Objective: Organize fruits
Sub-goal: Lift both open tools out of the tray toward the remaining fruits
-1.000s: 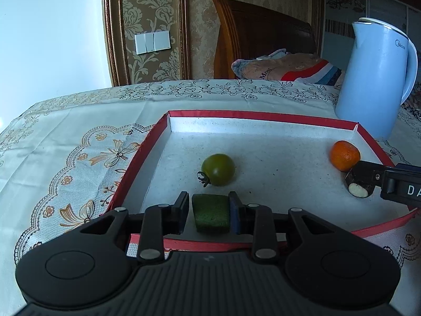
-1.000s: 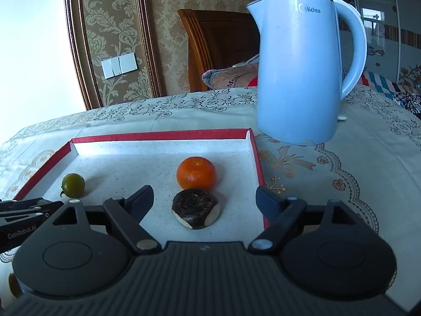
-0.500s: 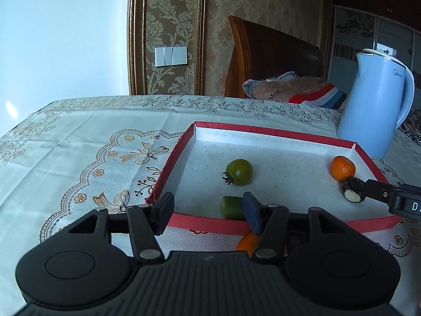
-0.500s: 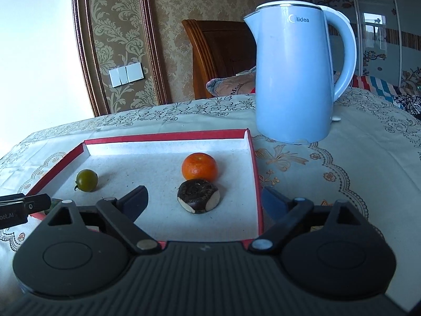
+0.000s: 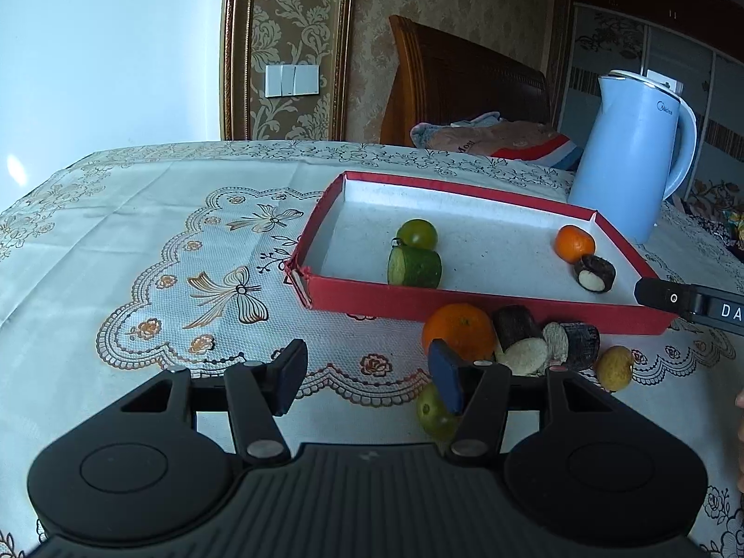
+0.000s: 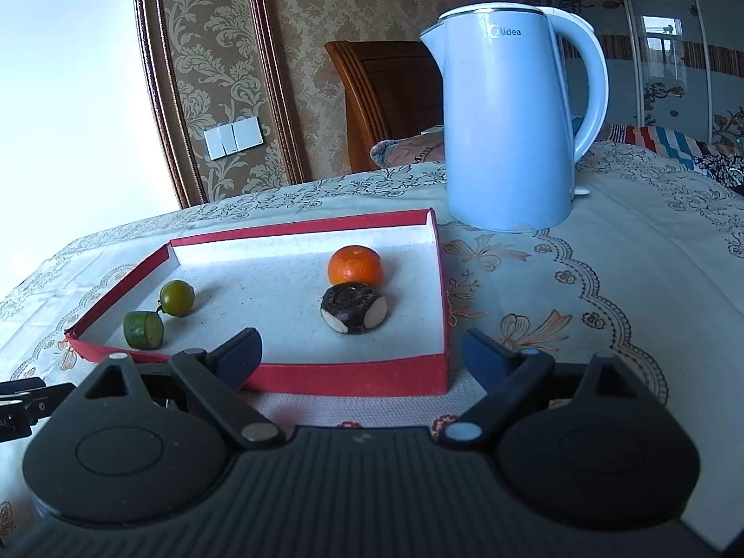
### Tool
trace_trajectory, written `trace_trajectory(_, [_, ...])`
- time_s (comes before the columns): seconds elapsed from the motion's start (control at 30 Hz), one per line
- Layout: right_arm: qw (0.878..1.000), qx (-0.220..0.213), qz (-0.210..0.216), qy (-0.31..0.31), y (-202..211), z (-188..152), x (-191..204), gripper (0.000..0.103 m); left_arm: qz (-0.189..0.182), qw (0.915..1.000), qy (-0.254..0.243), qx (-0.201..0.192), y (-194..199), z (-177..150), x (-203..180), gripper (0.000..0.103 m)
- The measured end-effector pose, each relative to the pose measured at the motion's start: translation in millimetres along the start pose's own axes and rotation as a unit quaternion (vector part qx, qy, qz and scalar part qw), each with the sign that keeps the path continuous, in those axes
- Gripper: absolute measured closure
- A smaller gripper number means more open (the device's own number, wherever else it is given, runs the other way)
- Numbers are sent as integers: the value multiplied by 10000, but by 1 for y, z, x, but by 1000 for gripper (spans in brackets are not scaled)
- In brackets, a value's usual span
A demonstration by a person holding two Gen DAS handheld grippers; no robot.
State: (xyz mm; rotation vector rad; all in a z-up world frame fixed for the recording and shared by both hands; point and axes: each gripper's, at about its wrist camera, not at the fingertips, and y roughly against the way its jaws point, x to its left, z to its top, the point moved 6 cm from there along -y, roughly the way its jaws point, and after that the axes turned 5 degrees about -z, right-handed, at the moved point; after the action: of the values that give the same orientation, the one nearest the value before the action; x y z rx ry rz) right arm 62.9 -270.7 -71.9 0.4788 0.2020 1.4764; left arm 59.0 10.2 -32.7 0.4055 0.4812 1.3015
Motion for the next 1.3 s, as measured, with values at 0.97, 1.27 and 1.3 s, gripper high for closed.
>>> trace_trajectory(0.97, [9997,-7,-39,220,10,-8,4,4,-486,9979,-432,-41,5,-7,-20,39])
trace_trajectory(1.27, [9998,-15,-30,173,10,-7,3,4,-349,9953,-900,75,0,-15,-33,39])
trace_trajectory(1.3, [9998,-11,-36,185,10,-7,3,4,-330,9957,-852,135,-2,-15,-31,39])
